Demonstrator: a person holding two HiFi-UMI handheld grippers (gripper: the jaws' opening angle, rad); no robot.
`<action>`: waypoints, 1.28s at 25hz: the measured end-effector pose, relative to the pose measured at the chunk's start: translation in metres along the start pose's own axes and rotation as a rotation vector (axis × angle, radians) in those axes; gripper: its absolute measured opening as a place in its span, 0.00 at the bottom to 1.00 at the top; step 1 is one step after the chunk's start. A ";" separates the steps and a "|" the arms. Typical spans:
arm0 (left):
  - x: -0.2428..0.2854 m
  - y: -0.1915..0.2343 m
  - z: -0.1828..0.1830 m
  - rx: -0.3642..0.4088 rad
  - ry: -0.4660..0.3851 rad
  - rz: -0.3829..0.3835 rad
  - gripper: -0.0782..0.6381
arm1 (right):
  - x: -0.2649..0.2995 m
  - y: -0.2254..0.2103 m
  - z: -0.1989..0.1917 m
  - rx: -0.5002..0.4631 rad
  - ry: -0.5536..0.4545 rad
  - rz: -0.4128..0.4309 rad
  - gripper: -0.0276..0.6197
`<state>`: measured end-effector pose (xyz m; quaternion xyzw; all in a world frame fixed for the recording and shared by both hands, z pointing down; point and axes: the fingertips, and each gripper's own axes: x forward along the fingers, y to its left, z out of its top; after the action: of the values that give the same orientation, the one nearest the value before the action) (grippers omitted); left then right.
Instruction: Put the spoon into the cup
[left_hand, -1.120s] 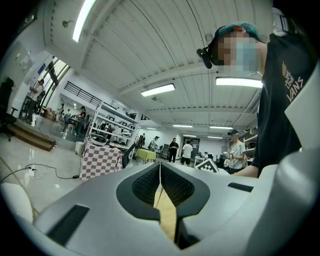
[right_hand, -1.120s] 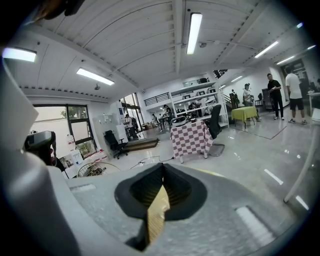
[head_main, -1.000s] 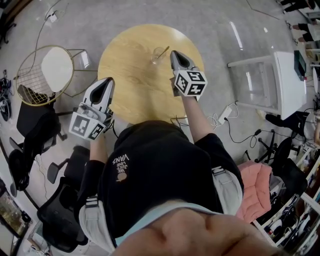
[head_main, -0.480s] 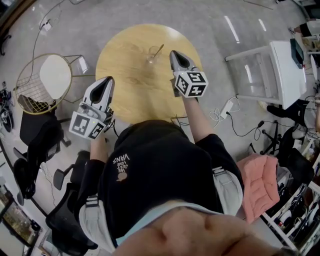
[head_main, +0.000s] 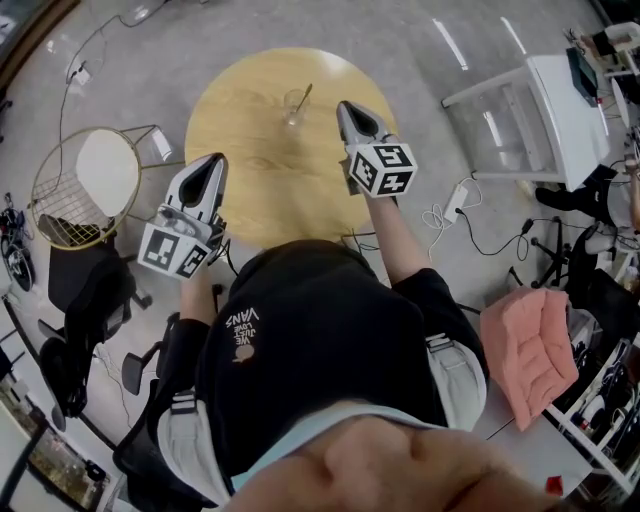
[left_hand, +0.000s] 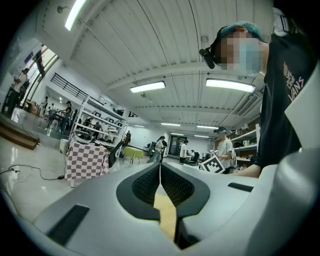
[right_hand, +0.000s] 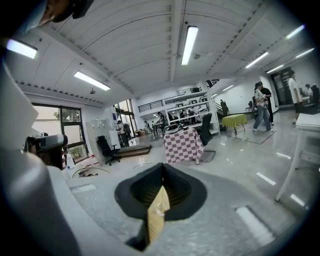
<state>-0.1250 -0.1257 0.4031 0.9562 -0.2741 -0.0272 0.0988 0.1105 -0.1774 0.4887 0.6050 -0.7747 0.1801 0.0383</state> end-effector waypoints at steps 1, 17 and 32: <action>0.001 0.000 0.000 0.001 0.001 -0.006 0.11 | -0.003 0.000 0.000 -0.001 -0.003 -0.005 0.04; 0.010 -0.002 -0.007 -0.005 0.015 -0.074 0.11 | -0.041 0.001 -0.002 0.000 -0.038 -0.063 0.04; 0.021 -0.004 -0.006 0.007 0.019 -0.152 0.11 | -0.074 0.003 -0.002 0.024 -0.082 -0.135 0.04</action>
<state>-0.1042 -0.1325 0.4082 0.9748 -0.1999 -0.0244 0.0956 0.1266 -0.1079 0.4691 0.6632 -0.7307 0.1614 0.0114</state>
